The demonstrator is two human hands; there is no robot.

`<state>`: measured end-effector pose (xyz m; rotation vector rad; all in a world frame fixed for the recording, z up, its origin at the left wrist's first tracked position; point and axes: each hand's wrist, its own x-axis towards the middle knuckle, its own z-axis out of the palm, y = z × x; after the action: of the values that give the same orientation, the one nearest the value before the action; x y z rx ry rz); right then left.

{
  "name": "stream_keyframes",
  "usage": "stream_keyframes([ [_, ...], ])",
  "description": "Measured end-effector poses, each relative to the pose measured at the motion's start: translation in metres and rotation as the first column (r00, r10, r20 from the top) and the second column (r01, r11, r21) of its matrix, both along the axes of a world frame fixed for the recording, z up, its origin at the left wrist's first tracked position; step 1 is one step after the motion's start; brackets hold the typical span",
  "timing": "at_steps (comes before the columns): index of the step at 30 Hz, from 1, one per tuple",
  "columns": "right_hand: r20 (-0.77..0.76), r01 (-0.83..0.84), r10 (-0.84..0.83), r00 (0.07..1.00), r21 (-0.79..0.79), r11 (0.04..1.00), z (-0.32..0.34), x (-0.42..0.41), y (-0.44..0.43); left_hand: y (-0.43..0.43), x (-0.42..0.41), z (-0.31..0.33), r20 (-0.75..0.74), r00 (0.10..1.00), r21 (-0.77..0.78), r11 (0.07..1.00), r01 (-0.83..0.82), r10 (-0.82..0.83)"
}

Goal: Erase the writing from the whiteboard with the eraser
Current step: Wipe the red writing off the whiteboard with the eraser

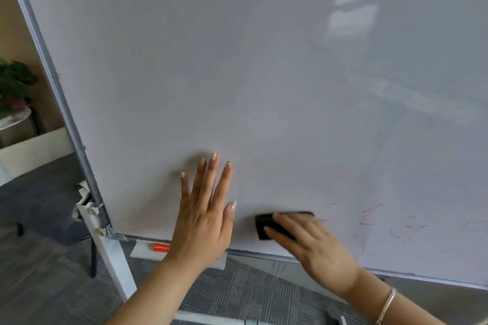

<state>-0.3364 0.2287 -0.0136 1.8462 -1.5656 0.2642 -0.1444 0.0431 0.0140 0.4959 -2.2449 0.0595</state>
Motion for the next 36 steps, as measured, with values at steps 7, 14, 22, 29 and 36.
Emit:
stream_keyframes([
  [7, -0.053, -0.010, 0.014, 0.998, 0.089, 0.996, -0.016, -0.006, 0.012, 0.002, 0.004, -0.004, 0.030, 0.999, 0.018, 1.000, -0.026, 0.025],
  [14, 0.117, 0.064, -0.029, 0.993, -0.313, 0.947, 0.096, -0.027, 0.011, 0.023, -0.025, 0.007, -0.025, 1.000, -0.028, 1.000, 0.001, -0.001],
  [22, 0.053, 0.016, -0.009, 0.999, -0.136, 0.991, 0.045, -0.046, 0.042, 0.039, -0.043, -0.001, -0.036, 0.998, 0.009, 0.999, -0.049, 0.050],
  [29, -0.082, -0.032, 0.040, 0.996, 0.098, 0.995, -0.003, -0.059, 0.066, 0.053, -0.051, 0.004, -0.060, 0.995, 0.016, 0.997, -0.073, 0.074],
  [36, 0.041, -0.014, 0.023, 0.999, -0.207, 0.978, 0.092, -0.071, 0.056, 0.078, -0.071, 0.013, -0.075, 0.997, 0.039, 0.999, -0.031, 0.034],
])
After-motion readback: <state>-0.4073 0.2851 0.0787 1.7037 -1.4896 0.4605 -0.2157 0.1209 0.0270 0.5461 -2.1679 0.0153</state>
